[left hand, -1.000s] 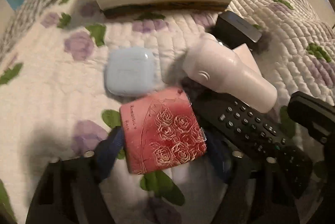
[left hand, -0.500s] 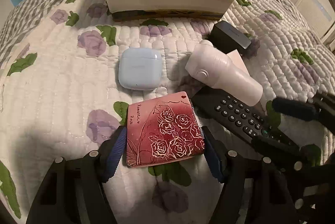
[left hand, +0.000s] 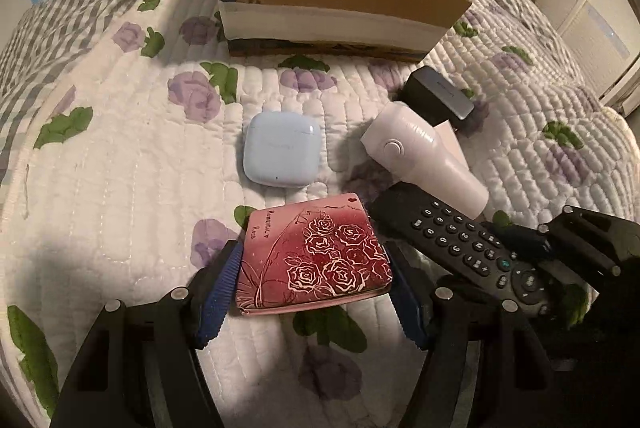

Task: Organize rigid objects
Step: 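Grasp the pink rose-patterned card case with the left gripper, then place the card case in the box with the left gripper while the right gripper drops the black remote in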

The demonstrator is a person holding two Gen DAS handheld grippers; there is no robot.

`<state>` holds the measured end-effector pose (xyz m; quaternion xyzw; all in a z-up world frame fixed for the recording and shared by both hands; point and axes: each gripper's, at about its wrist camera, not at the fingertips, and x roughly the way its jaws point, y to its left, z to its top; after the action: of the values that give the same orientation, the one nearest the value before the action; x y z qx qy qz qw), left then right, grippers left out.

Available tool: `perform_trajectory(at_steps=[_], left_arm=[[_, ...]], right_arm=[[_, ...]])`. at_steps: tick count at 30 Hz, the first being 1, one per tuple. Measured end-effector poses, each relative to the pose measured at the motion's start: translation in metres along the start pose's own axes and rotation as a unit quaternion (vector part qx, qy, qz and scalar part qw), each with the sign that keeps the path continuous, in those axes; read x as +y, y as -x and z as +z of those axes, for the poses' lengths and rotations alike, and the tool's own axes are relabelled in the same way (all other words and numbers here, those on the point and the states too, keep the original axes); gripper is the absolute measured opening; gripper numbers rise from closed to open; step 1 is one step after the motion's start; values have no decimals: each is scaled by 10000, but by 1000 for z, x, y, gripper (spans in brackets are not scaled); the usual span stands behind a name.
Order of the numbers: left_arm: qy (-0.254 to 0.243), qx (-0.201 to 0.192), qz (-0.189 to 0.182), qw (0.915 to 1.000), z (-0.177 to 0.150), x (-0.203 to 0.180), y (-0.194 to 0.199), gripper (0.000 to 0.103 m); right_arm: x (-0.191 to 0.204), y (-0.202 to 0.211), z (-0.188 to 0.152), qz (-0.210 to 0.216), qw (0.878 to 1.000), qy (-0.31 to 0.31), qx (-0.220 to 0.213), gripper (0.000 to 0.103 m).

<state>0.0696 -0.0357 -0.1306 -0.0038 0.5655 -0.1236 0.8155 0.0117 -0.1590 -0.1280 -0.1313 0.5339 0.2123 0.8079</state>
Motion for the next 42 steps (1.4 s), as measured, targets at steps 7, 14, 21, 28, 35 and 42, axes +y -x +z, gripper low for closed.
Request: perform_trajectory(at_steps=[7,14,21,28,35,42], left_arm=[[-98,-259,346,9990,3,2,19,71],[-174,-675,403,9968,19,-1,46,71],[-300,-1438,366,9885,68,-8,84,71],[-573,-2012,850,9742,150,-13,86,71],[-626,-2019,946,9728,221,-4,34,71],[-612,-1660,917,9799,239,1,-23,71]], right_arm=[[0,29,5,10,9987,-93,-507,40],[-5,58,23,-167,9954,-109,-936,40],[-40,92,62,-509,9871,-219,-1505,40],[-89,108,126,-638,9746,-509,-2087,40],[-133,85,181,-691,9727,-640,-2120,40],[-154,48,202,-646,9770,-707,-1903,40]])
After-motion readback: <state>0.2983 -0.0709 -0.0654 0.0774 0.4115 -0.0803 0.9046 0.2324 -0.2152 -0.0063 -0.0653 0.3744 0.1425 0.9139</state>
